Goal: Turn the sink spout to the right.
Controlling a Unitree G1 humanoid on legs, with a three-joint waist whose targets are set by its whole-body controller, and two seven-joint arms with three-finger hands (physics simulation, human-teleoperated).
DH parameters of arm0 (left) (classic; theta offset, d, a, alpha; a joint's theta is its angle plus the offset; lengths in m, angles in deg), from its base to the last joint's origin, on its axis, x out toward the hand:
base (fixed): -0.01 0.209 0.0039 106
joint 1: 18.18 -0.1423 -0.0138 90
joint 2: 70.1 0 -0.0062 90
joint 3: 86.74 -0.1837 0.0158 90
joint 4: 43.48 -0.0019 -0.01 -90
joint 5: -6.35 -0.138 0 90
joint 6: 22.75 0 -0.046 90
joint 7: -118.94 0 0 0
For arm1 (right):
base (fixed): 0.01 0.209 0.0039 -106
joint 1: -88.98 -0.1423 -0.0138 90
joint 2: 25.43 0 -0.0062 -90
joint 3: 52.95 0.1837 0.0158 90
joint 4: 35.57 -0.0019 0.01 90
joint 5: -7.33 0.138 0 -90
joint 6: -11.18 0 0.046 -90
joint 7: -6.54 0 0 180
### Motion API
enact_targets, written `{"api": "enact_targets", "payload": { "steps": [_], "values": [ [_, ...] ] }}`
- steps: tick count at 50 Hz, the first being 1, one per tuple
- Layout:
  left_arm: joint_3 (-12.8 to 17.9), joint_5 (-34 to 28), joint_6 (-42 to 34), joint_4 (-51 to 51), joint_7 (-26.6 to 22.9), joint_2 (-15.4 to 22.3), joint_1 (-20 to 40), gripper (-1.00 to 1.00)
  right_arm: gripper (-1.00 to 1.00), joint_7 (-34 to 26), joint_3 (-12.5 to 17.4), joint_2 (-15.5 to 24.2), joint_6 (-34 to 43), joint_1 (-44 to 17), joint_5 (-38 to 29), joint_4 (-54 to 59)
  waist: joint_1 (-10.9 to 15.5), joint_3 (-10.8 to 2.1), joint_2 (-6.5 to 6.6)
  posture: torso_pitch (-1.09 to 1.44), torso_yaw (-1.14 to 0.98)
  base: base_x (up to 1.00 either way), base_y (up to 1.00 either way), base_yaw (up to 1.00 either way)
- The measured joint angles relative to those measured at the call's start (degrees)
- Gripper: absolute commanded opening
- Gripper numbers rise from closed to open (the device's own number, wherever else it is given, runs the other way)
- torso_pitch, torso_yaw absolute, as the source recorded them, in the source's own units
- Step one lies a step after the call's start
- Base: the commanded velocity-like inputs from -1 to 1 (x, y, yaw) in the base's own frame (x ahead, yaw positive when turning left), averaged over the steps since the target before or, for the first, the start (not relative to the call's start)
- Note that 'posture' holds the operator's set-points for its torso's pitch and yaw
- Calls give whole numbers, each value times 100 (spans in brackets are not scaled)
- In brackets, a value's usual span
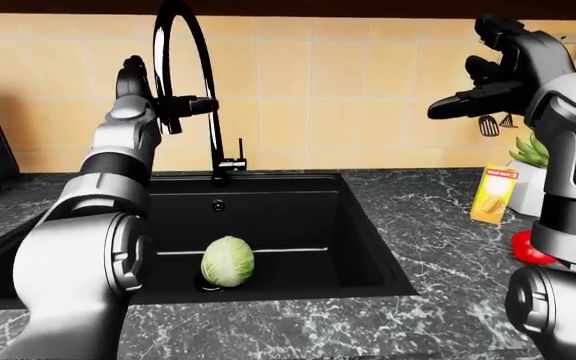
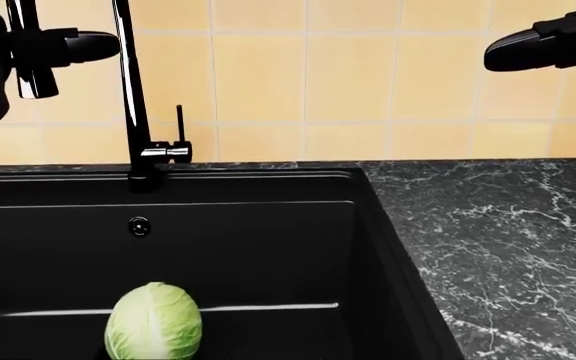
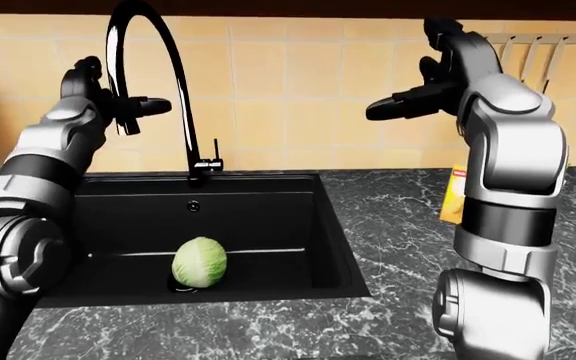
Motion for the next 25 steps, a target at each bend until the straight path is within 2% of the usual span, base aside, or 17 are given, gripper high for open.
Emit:
{"api": "enact_targets", "payload": {
  "steps": [25],
  "values": [
    [-149, -23, -71, 98, -11, -363, 98, 100, 100, 9, 19, 52, 44, 27, 53, -78, -19, -3, -38, -66, 0, 0, 0, 0]
  ]
}}
